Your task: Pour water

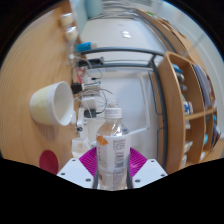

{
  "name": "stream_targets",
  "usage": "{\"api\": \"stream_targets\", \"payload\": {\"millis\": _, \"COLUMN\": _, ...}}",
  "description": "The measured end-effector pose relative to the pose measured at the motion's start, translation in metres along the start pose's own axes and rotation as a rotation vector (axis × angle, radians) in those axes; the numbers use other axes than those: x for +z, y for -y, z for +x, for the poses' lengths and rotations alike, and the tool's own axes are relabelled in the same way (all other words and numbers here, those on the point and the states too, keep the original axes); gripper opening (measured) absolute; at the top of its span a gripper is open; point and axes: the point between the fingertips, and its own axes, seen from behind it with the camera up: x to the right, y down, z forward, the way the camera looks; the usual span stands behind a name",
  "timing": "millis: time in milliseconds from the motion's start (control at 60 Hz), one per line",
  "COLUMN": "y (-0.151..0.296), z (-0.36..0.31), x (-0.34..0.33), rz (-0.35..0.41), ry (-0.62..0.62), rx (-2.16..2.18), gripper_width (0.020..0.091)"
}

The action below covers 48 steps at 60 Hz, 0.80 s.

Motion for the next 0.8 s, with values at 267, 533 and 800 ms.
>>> {"api": "stream_targets", "payload": {"millis": 267, "y": -0.018, "z": -0.008, "x": -0.006, "rz": -0.045, "ry": 0.083, "rx": 1.073, "gripper_width": 0.039}}
{"api": "stream_targets", "payload": {"millis": 533, "y": -0.041, "z": -0.039, "x": 0.001, "rz": -0.031, "ry": 0.143, "rx": 1.466, "gripper_width": 0.0391}}
{"api": "stream_targets", "payload": {"millis": 800, "y": -0.04, "z": -0.053, "x": 0.003, "rz": -0.001, "ry": 0.114, "rx": 1.494, "gripper_width": 0.0398}}
